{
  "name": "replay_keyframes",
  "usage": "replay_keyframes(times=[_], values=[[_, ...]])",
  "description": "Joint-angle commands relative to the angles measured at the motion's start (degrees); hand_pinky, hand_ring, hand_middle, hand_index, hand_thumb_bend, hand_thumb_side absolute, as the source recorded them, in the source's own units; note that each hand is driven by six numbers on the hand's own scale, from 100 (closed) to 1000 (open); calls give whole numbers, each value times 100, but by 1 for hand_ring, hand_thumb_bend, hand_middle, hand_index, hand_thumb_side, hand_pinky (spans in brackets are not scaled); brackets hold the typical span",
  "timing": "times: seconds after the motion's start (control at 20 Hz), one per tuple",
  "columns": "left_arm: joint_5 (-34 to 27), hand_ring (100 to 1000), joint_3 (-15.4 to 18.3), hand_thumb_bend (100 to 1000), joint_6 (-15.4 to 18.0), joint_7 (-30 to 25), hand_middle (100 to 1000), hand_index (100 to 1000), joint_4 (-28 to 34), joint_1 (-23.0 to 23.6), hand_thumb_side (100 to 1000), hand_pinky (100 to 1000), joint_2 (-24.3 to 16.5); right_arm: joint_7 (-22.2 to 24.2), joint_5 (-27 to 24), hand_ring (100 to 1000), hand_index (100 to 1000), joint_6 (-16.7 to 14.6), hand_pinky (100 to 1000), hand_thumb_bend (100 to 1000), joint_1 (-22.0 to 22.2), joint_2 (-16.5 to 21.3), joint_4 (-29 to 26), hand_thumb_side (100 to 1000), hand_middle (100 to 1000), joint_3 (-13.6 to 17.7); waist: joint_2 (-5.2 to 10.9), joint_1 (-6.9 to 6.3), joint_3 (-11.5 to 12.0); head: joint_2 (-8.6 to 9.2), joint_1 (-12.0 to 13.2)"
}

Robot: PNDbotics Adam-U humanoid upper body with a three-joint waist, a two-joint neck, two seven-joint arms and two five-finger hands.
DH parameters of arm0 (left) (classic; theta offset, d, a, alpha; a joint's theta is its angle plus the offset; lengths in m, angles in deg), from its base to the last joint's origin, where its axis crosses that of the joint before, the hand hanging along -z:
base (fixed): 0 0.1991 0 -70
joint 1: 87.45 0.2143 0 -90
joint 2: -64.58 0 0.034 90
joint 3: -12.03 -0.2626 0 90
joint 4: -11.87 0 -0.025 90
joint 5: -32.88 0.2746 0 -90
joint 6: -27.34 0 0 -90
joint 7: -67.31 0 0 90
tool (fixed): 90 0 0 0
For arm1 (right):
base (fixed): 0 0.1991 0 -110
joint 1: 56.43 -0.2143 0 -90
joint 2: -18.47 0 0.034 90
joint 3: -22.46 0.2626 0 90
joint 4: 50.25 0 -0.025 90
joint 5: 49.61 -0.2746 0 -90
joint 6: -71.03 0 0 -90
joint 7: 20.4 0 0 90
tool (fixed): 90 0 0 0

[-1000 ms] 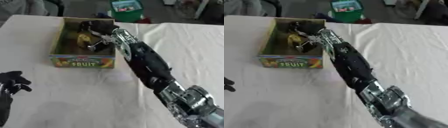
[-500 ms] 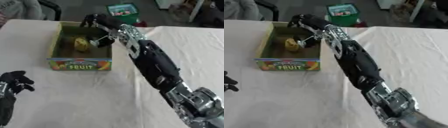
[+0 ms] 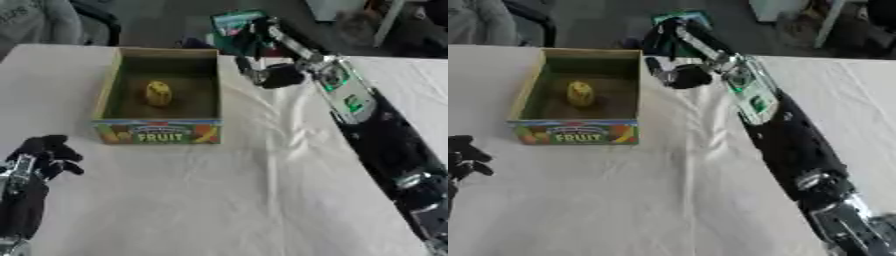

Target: Pick up objects on the table and place them in the box.

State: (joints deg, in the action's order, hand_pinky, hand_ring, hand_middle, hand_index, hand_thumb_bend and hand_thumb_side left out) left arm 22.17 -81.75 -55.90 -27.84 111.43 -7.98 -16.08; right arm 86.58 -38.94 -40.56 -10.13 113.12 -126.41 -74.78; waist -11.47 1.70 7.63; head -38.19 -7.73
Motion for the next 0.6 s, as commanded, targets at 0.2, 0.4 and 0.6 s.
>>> replay_keyframes(times=[0.2,0.4,0.6], values=[[71,572,152,100,32,135,505,693,118,-4,759,483,-126,-60,-1610,576,694,1042,391,100,832,222,-1134,415,573,721,40,-46,-153,43,129],[82,572,179,100,38,172,505,693,124,-1,760,483,-124,-208,-2019,571,686,1541,386,100,1375,35,-1582,428,561,1118,26,-63,-191,50,176],[91,572,197,100,36,196,506,693,121,15,761,483,-120,-316,-2141,568,683,1834,385,100,1762,-118,-1839,448,557,1324,24,-68,-240,52,212]])
